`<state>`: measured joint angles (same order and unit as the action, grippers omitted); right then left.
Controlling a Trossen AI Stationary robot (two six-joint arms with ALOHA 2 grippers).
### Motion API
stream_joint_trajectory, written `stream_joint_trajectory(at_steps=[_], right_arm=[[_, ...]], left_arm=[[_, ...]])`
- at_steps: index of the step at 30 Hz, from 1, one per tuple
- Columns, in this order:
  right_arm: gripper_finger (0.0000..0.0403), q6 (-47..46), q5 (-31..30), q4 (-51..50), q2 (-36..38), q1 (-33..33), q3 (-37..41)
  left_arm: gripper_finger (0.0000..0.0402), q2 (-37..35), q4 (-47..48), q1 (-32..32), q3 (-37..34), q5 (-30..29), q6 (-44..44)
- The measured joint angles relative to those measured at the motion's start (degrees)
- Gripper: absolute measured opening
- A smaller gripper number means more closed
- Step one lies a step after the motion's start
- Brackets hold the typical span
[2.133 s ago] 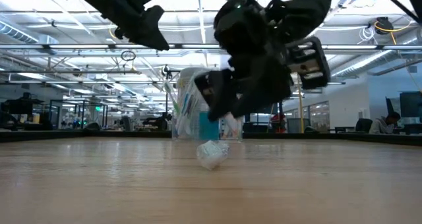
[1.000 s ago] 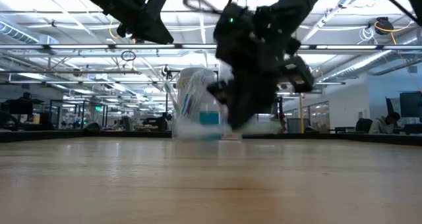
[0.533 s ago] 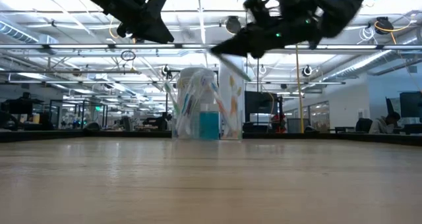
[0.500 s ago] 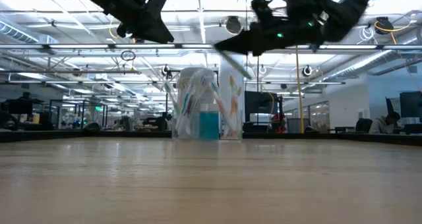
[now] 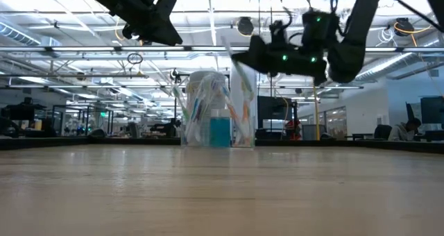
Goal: Pick & Place toothbrushing station
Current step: Put the green toothbrush into the transparent organizer
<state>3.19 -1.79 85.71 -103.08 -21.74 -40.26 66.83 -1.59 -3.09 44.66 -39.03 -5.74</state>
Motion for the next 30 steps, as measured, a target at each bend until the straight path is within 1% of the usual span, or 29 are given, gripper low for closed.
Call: stream_joint_trajectory(at_steps=[6, 14, 18, 24, 30], right_arm=[[0.0008, -1.6, -7.3, -0.2, -6.4, 0.0, -3.3], [0.0008, 0.3, -15.9, -1.6, -10.3, -0.1, -3.3], [0.0008, -0.6, -16.3, -4.3, -10.4, 0.0, -3.3], [0.0009, -1.0, -16.2, -4.3, -10.4, 0.0, -3.3], [0.0009, -2.1, -16.3, -11.3, -10.4, 0.4, -3.3]], left_arm=[[0.0138, 0.0, 0.1, 0.0, 0.0, 0.4, 0.0], [0.0138, 0.0, 0.6, -0.1, 0.0, 0.1, 0.0], [0.0138, 0.0, 0.6, -0.2, 0.0, 0.1, 0.0], [0.0138, 0.0, 0.6, -0.2, 0.0, 0.1, 0.0], [0.0138, 0.0, 0.6, -0.2, 0.0, 0.1, 0.0]])
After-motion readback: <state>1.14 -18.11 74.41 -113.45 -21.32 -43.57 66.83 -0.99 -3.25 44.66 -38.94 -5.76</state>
